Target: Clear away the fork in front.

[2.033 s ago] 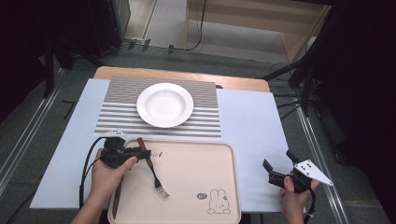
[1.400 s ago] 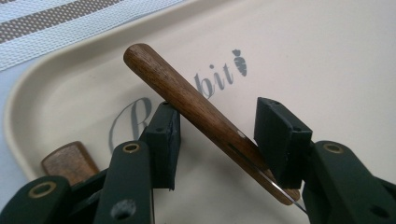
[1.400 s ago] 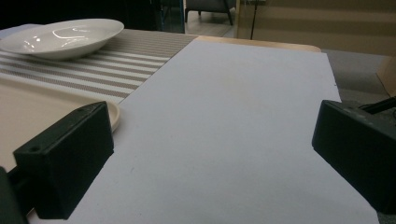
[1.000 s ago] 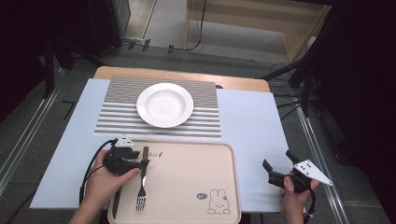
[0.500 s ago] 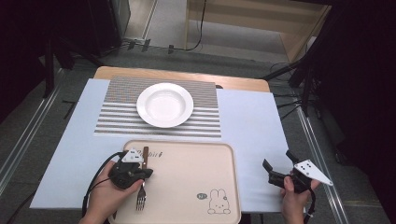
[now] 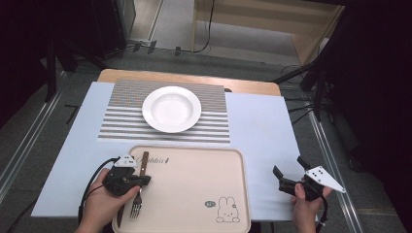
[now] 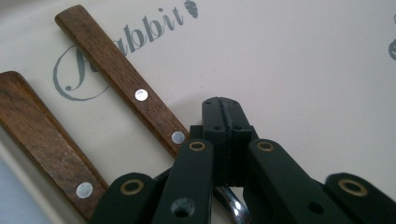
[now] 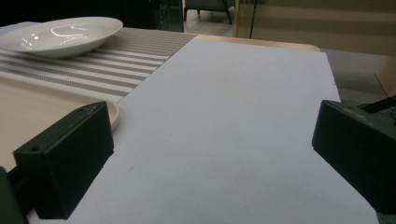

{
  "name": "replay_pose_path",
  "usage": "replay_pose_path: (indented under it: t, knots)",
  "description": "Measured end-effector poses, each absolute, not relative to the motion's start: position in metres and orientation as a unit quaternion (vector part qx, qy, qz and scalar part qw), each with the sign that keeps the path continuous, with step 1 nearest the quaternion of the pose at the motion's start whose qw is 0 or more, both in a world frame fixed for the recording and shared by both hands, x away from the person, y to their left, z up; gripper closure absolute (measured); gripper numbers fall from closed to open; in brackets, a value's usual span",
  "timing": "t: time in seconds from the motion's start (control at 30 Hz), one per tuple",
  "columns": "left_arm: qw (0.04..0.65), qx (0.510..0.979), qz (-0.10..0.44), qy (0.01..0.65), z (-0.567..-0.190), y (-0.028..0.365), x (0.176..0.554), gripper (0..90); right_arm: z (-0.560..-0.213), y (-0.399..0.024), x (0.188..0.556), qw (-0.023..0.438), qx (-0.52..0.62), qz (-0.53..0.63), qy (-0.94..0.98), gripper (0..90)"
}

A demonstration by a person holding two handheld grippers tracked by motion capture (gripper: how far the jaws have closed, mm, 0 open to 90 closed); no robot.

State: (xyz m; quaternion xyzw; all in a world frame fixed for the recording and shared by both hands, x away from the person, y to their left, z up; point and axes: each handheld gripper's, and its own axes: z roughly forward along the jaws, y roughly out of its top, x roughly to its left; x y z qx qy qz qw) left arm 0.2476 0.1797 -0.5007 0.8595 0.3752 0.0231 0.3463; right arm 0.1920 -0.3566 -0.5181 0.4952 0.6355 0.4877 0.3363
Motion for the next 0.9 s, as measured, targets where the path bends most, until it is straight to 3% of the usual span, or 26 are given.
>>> replay_pose_path:
  t: [0.3,0.47,0.67,0.83,0.9]
  knots:
    - [0.383,0.844,0.029,0.376,-0.494,0.182,0.251,86.8,-0.518,-0.357,0.192,0.336,0.494,0.489,0.635,0.0]
    - [0.418,0.826,0.041,0.375,-0.485,0.189,0.253,67.5,-0.518,-0.357,0.192,0.336,0.494,0.49,0.635,0.0]
    - [0.454,0.798,0.046,0.393,-0.478,0.195,0.259,35.2,-0.518,-0.358,0.192,0.336,0.493,0.492,0.634,0.0]
    - [0.478,0.778,0.053,0.403,-0.473,0.201,0.264,21.5,-0.518,-0.357,0.192,0.336,0.492,0.491,0.635,0.0]
    - [0.487,0.771,0.05,0.407,-0.472,0.204,0.266,9.4,-0.518,-0.357,0.192,0.336,0.491,0.491,0.636,0.0]
